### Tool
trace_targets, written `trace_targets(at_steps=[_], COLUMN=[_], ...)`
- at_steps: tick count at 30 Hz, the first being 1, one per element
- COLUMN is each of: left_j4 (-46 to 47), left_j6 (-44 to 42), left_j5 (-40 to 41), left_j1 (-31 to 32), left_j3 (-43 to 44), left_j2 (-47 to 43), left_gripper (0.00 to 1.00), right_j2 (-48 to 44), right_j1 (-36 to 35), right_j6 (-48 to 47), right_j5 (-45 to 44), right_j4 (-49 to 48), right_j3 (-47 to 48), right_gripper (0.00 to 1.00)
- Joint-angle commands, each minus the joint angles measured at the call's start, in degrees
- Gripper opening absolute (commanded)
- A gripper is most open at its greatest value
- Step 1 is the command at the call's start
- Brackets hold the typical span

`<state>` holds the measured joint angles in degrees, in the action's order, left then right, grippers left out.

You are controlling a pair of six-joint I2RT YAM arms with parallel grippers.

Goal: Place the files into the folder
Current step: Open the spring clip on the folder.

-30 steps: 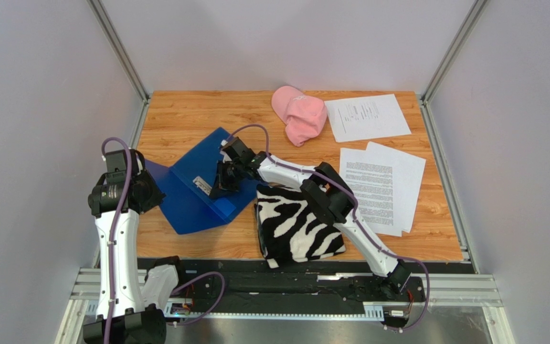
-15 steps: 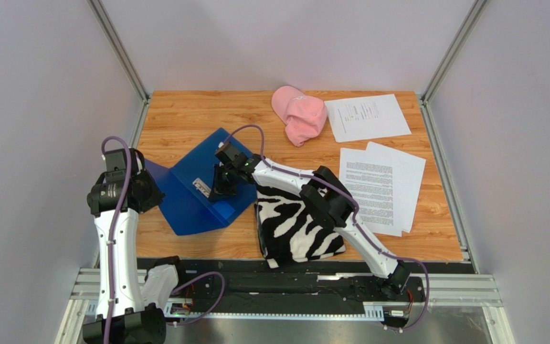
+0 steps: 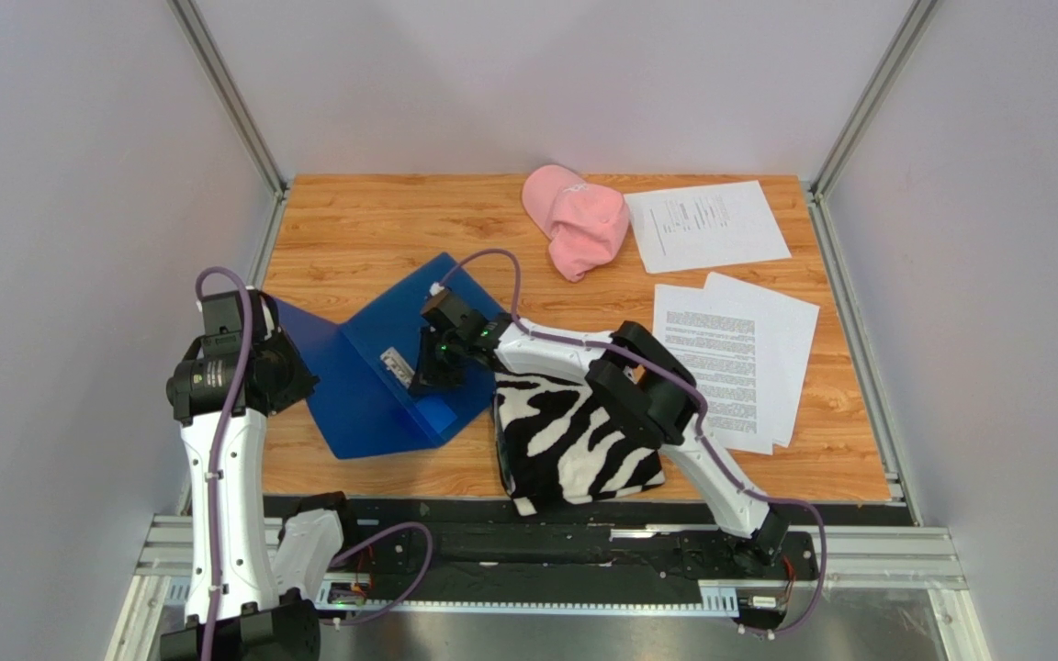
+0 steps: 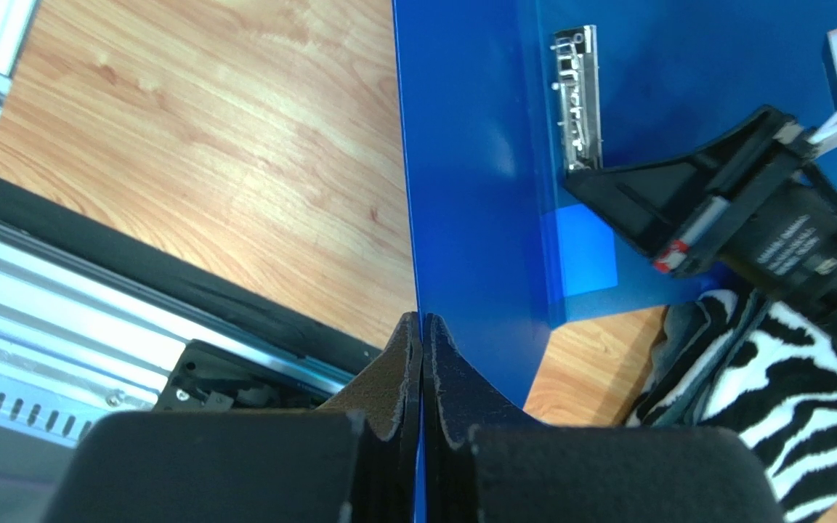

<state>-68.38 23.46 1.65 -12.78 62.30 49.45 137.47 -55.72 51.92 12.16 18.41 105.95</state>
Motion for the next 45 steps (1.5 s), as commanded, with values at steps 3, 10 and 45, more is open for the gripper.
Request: trace_targets(at_steps=[3, 10, 45], left_j4=[0.44, 0.44, 6.33], left_j6=[-1.93, -2.37, -2.28], left_j5=[2.74, 3.09, 4.06], left_j1=[0.21, 0.21, -0.58], left_j3=[1.77, 1.86, 4.22], left_j2=[-1.2, -1.11, 8.02], left_gripper=[0.0, 0.0, 0.0], right_j2=[-1.06, -1.24, 4.93], right_j1=[7.56, 9.23, 15.64], right_j6=[3.8, 7.93, -14.98], right_j5=[8.64, 13.94, 23.88], right_j4=[0.4, -5.57, -0.43], right_j3=[-10.77, -8.31, 25.11], right_gripper=[0.0, 0.0, 0.67])
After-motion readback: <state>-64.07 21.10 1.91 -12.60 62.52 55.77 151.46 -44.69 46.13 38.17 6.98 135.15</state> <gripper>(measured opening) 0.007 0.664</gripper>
